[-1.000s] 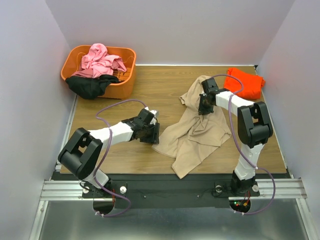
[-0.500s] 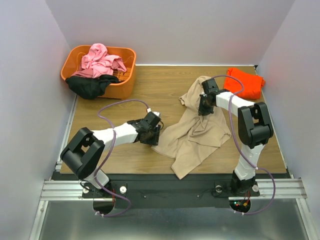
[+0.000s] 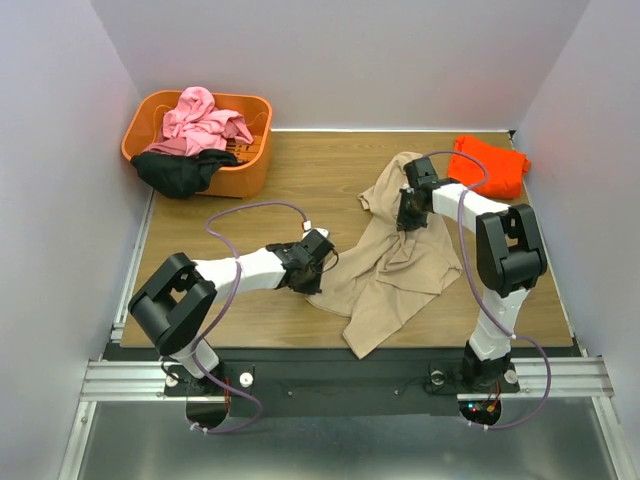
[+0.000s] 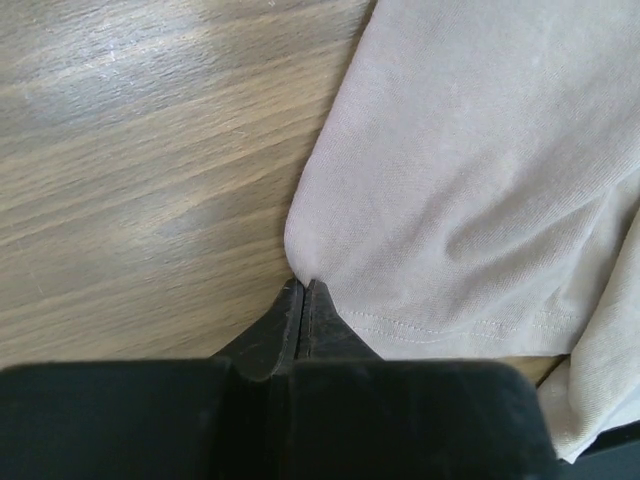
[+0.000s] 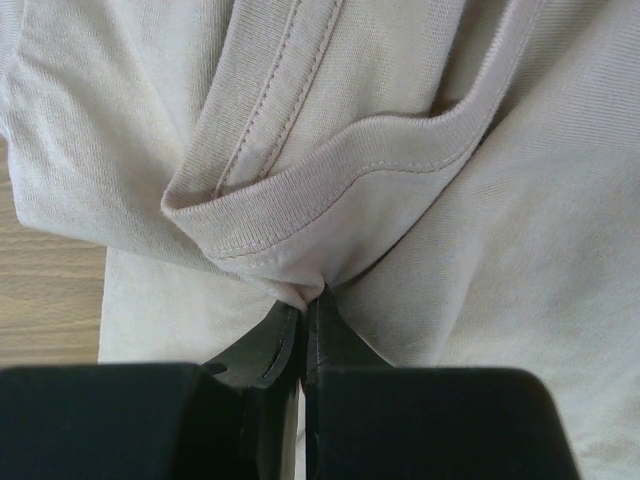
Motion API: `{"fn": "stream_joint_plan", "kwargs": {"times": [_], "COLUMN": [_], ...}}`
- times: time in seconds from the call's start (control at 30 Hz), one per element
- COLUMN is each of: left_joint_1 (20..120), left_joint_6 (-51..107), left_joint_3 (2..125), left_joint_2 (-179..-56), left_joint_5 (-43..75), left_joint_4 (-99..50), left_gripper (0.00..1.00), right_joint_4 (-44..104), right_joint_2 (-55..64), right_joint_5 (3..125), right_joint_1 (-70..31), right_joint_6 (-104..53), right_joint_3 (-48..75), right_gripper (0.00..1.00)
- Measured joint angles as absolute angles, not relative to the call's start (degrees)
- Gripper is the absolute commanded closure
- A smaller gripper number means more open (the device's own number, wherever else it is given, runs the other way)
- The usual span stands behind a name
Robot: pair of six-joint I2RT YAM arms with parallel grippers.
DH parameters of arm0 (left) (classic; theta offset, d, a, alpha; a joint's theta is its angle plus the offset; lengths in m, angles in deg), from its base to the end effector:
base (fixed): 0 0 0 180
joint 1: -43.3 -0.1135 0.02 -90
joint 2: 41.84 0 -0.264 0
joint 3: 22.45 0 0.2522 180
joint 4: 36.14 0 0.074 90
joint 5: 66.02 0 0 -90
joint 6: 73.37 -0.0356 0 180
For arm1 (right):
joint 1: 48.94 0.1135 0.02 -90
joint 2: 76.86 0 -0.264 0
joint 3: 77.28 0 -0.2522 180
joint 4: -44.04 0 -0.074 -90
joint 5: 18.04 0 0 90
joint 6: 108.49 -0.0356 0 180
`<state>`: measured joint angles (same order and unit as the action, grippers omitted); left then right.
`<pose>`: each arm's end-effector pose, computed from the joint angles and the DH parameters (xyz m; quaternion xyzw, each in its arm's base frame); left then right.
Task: Fold and stack the t-shirts
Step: Flatten the tshirt out
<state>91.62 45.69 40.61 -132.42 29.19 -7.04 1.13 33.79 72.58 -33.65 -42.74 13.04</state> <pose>0.2063 -0.2268 0.1696 0.1472 0.9456 -0.1454 0.2511 0.3829 0.1043 0.1719 0.0773 0.9710 0.0715 0.2144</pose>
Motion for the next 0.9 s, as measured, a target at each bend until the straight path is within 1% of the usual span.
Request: {"fn": "stream_joint_plan", "kwargs": {"times": [0.13, 0.27, 0.43, 0.53, 0.67, 0.77, 0.8, 0.87, 0.9], "left_joint_1": [91.7, 90.0, 83.2, 77.5, 71.6, 69.5, 69.4, 69.1, 68.3], "left_joint_6": [46.1, 46.1, 46.1, 45.9, 45.0, 44.1, 43.8, 42.4, 41.9], "left_joint_3": [42.0, 44.9, 48.1, 49.2, 51.3, 52.7, 52.8, 52.8, 52.4], "left_joint_2": [-133.1, -134.9, -135.2, -134.2, -131.5, -129.7, -129.5, -129.5, -129.5], "left_joint_5": [32.3, 35.4, 36.8, 35.8, 32.9, 30.2, 29.4, 30.8, 31.4], "left_joint_4": [-4.5, -0.9, 0.7, 0.0, -1.2, -2.1, -2.3, -1.0, -0.3], "left_gripper": [1.00, 1.00, 1.00, 1.00, 1.00, 1.00, 1.00, 1.00, 1.00], "right_joint_4": [0.9, -1.0, -4.7, -7.4, -10.3, -11.2, -11.5, -13.5, -14.7], "right_joint_2": [33.0, 29.4, 19.9, 12.7, 7.2, 5.5, 5.3, 5.3, 5.5], "right_joint_5": [72.5, 72.0, 72.4, 72.4, 72.7, 73.3, 73.6, 78.2, 80.0], "right_joint_1": [-34.5, -35.6, -37.9, -38.4, -38.5, -39.3, -39.8, -42.2, -43.4], "right_joint_6": [-42.9, -43.2, -43.9, -44.3, -45.0, -45.4, -45.3, -44.1, -43.8], "right_joint_3": [14.0, 16.4, 18.8, 20.5, 22.1, 23.9, 24.4, 25.1, 25.0], "right_gripper": [1.00, 1.00, 0.98, 0.96, 0.92, 0.77, 0.64, 0.50, 0.39]}}
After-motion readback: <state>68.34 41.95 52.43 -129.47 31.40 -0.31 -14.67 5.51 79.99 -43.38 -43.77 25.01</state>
